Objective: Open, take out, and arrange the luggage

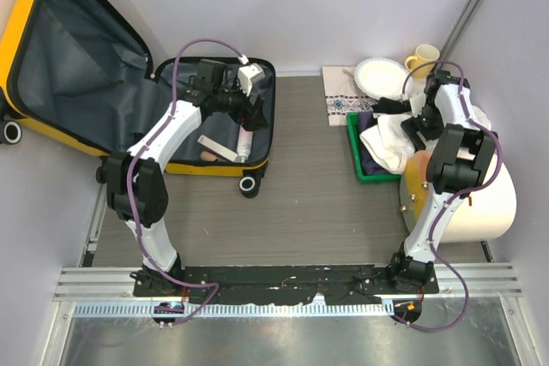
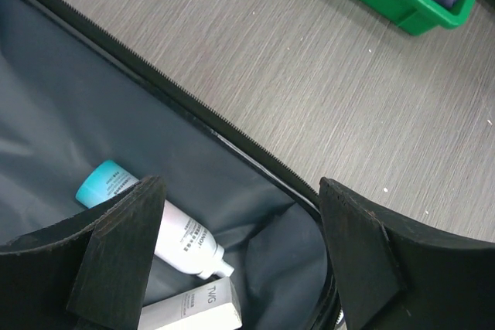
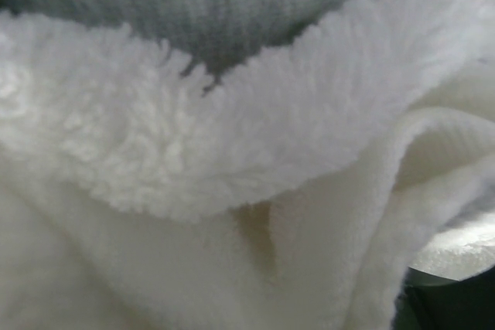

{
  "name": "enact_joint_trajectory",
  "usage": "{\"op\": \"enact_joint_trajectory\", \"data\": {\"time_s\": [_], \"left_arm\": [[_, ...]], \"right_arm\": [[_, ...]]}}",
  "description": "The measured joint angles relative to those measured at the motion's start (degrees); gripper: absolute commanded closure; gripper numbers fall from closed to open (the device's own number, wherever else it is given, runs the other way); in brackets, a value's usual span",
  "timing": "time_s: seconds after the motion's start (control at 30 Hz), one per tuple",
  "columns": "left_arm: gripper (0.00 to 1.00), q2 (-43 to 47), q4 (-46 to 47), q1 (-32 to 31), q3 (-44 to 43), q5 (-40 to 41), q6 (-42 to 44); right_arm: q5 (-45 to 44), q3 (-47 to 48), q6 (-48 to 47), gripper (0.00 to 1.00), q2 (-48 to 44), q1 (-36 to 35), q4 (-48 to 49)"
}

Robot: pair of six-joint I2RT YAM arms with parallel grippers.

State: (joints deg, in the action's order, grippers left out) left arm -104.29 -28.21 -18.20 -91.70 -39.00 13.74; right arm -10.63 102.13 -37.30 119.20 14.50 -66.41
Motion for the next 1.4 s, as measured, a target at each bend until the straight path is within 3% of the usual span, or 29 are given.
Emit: {"op": "enact_joint_trajectory", "data": {"time_s": [0.53, 0.87, 1.1, 1.27, 1.4], "left_arm": [[0.14, 3.65, 0.02, 0.76, 4.04, 1.90, 0.74], [0.14, 5.55, -0.48, 1.07, 5.97, 1.25, 2.19], [0.14, 7.50, 0.26, 0.79, 8.85, -2.25, 1.40], [0.14, 7.52, 0.28, 0.00, 9.75, -2.75, 0.17], [0.14, 8.17, 0.07, -0.24, 9.75, -1.79, 0.17]], "right_arm": [[0.90, 4.39, 1.86, 0.13, 1.05, 3.93, -1.20], [15.26, 6.14, 1.29, 0.10, -9.18, 1.97, -3.30], [20.61, 5.55, 1.62, 0.26, -20.87, -1.40, -6.73], [20.22, -3.78, 2.71, 0.44, -25.66, -12.63, -4.31], [21.03, -12.50, 4.26, 0.49, -24.83, -22.05, -0.11]]}}
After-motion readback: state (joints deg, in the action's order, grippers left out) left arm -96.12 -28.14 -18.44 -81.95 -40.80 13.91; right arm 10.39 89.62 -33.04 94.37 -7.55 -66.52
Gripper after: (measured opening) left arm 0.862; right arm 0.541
